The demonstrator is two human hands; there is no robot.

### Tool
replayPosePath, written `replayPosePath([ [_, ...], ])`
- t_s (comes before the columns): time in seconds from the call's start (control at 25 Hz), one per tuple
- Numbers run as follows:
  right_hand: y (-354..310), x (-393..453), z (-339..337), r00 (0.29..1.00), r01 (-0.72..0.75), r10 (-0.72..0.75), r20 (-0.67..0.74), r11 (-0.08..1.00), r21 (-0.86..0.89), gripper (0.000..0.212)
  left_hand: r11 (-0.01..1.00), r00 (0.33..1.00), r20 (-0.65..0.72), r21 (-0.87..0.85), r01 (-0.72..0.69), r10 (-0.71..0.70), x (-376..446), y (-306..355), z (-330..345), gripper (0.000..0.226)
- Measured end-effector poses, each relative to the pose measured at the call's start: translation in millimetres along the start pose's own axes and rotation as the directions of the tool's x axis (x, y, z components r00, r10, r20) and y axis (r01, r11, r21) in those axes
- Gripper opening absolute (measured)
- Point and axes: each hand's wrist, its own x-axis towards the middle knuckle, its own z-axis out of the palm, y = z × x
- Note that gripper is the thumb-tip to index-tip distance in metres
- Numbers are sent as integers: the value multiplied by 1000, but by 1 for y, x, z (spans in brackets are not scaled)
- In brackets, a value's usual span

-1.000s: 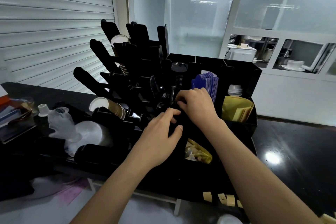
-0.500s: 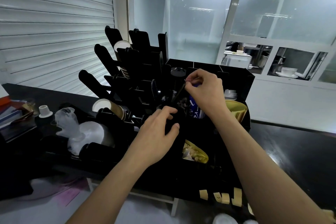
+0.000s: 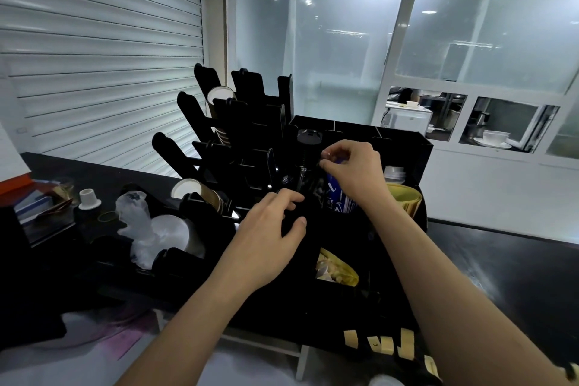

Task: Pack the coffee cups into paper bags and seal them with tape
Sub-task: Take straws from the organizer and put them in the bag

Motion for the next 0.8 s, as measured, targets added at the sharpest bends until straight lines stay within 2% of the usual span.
replayPosePath([
  [0.12,2,3,1,1000,-6,6,4,1000,0,3,1000,1000,-5,-1,-2,2,-2,1,-1,33],
  [0.32,4,7,6,1000,19,-19,-4,998,-58,23,1000,1000,5,2,2,-2,-2,-1,1,34],
  [0.52,6,7,5,999,-4,2,-36,999,-37,3,1000,1000,11,5,1,-1,-2,1,1,32],
  [0.8,3,4,3,997,65,-71,-38,989,-136,6,1000,1000,12,15,3,-3,-3,1,-1,30],
])
